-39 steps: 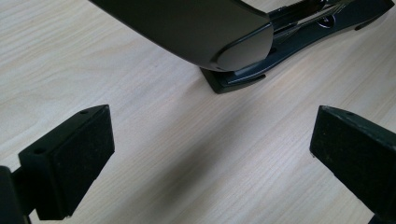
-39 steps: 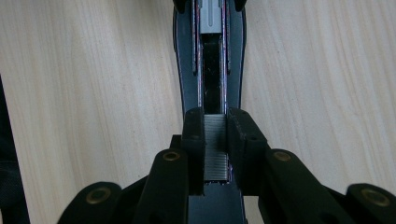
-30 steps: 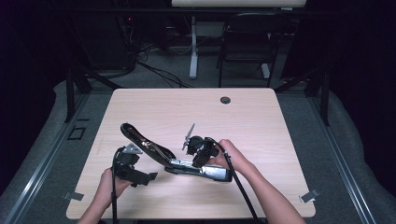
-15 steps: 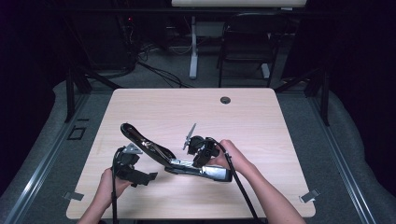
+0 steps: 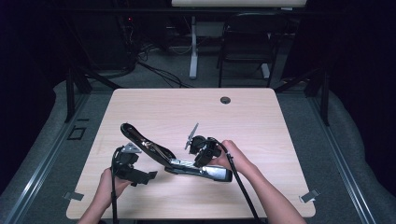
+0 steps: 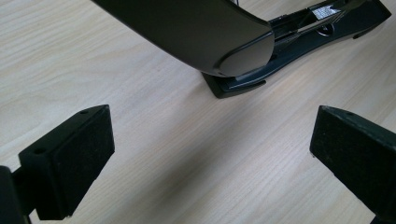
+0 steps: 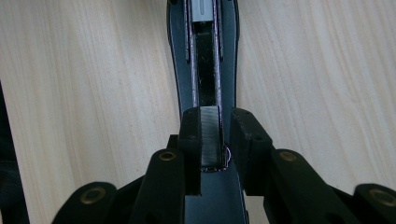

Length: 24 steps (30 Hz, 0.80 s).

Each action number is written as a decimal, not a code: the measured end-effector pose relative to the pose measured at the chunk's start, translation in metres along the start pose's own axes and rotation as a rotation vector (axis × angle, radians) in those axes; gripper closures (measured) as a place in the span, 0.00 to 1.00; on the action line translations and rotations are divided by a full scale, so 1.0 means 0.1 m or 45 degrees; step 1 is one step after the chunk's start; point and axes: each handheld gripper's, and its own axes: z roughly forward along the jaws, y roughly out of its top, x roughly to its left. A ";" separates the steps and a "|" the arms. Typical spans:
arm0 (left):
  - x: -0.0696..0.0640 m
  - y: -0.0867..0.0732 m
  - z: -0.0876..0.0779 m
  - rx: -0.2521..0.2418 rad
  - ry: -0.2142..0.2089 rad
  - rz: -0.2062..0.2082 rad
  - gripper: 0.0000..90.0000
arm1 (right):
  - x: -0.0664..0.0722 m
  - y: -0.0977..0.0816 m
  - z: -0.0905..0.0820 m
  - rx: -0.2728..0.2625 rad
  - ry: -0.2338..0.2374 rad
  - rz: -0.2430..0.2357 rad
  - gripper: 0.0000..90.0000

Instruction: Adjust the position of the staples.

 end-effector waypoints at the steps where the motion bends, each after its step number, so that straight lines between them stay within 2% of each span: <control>1: 0.00 0.00 0.00 0.003 -0.002 -0.001 0.00 | 0.00 0.00 0.00 -0.011 -0.004 0.005 0.79; 5: 0.01 0.00 -0.01 -0.002 -0.003 -0.004 0.00 | -0.01 -0.03 -0.06 -0.052 -0.037 0.037 0.70; 7: 0.01 0.00 -0.01 -0.005 -0.002 -0.004 0.00 | -0.01 -0.06 -0.10 -0.100 -0.059 0.068 0.63; 10: 0.01 0.00 -0.01 -0.007 -0.001 -0.005 0.00 | -0.03 -0.14 -0.18 -0.201 -0.056 0.130 0.53; 12: 0.01 0.00 -0.01 -0.008 -0.001 -0.004 0.00 | -0.05 -0.20 -0.23 -0.249 -0.027 0.161 0.47; 19: 0.00 0.00 -0.01 -0.008 0.003 0.001 0.00 | -0.02 -0.36 -0.33 -0.288 -0.048 0.212 0.22; 24: 0.00 0.00 -0.03 -0.020 0.005 -0.008 0.00 | -0.02 -0.39 -0.37 -0.316 -0.067 0.243 0.16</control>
